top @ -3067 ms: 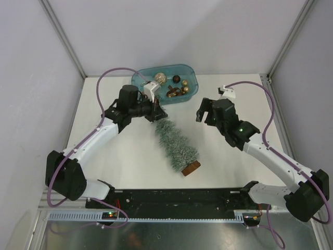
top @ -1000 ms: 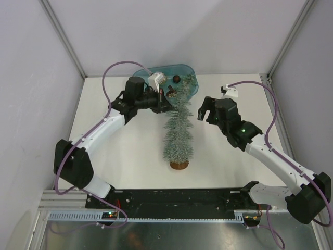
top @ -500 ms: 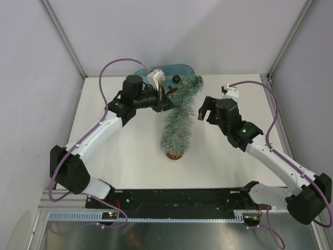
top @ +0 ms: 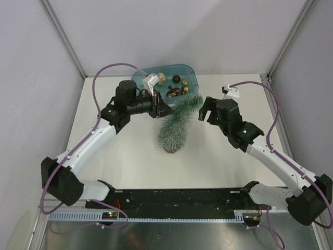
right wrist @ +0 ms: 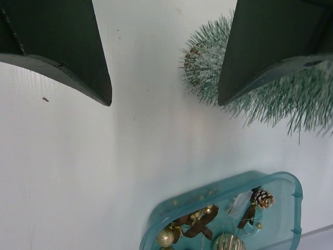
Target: Decorate the small christmas tree
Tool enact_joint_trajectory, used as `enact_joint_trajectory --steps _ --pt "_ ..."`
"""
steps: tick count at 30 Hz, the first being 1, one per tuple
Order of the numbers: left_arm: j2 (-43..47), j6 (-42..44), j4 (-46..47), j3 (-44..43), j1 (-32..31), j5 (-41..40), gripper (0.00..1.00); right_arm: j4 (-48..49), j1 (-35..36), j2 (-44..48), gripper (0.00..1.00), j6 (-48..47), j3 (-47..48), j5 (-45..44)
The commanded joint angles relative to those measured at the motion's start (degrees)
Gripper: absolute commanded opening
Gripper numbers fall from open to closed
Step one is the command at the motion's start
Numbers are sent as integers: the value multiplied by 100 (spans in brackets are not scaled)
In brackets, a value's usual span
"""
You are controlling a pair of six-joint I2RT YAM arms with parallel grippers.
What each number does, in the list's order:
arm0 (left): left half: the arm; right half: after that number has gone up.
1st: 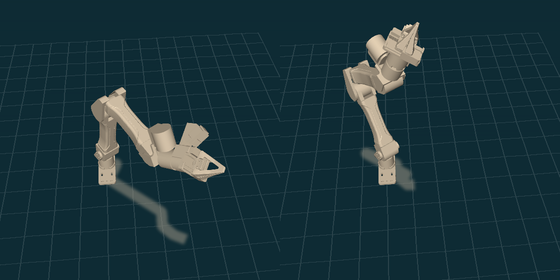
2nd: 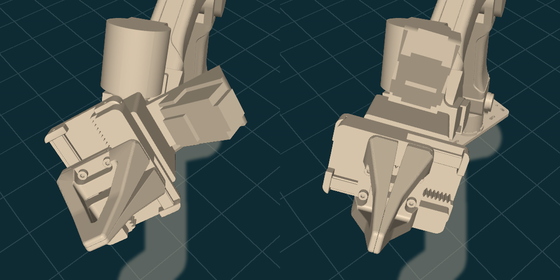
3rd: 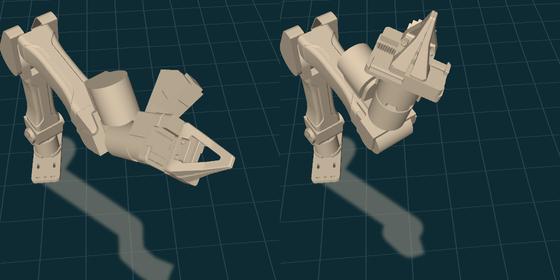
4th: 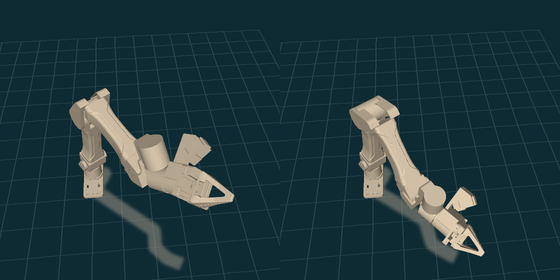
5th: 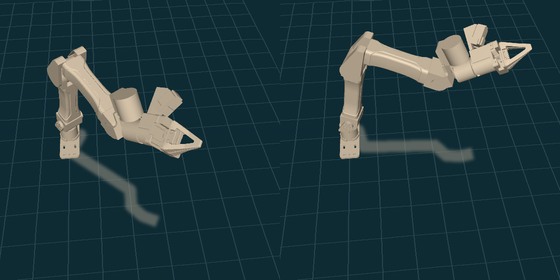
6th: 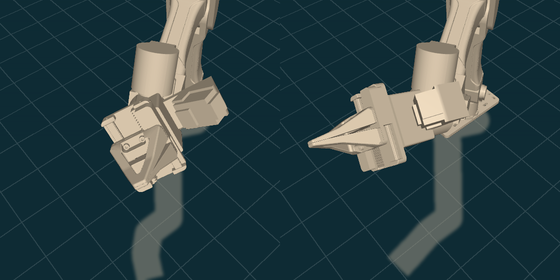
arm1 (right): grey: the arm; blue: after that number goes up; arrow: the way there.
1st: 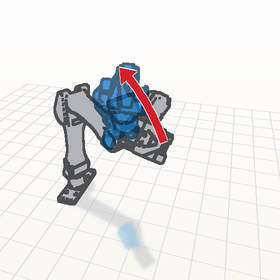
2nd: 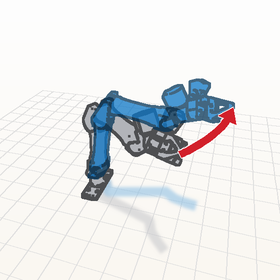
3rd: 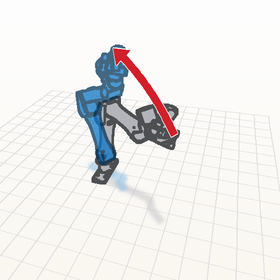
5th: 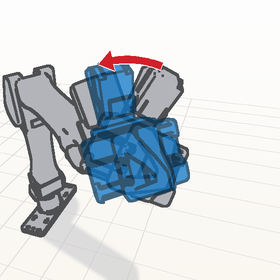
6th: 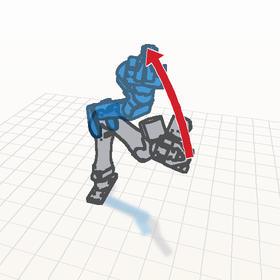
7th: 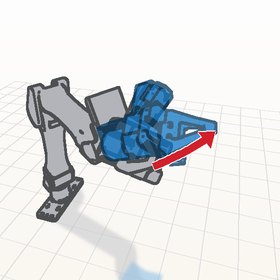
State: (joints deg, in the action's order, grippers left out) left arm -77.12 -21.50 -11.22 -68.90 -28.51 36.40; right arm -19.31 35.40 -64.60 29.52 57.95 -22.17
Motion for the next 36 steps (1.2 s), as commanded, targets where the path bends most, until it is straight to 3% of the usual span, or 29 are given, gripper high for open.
enact_joint_trajectory --steps 1,9,16,21,27,33,36 --pt "439 -107 -6 134 14 567 36 203 -7 93 86 2 -45 -72" --pt "730 136 -199 662 19 692 74 157 5 119 86 52 -42 -73" --pt "863 385 -408 604 272 477 97 132 -12 174 87 9 -45 -101" --pt "920 630 -569 531 743 494 99 119 -96 186 87 -23 -47 -82" --pt "756 821 -636 453 1761 656 100 130 -270 133 88 -25 -43 12" --pt "-439 673 -635 -63 1980 -452 100 211 -408 -11 88 -12 -47 153" --pt "-1259 706 -588 -459 1894 -1375 100 232 -431 -63 88 -19 -43 152"
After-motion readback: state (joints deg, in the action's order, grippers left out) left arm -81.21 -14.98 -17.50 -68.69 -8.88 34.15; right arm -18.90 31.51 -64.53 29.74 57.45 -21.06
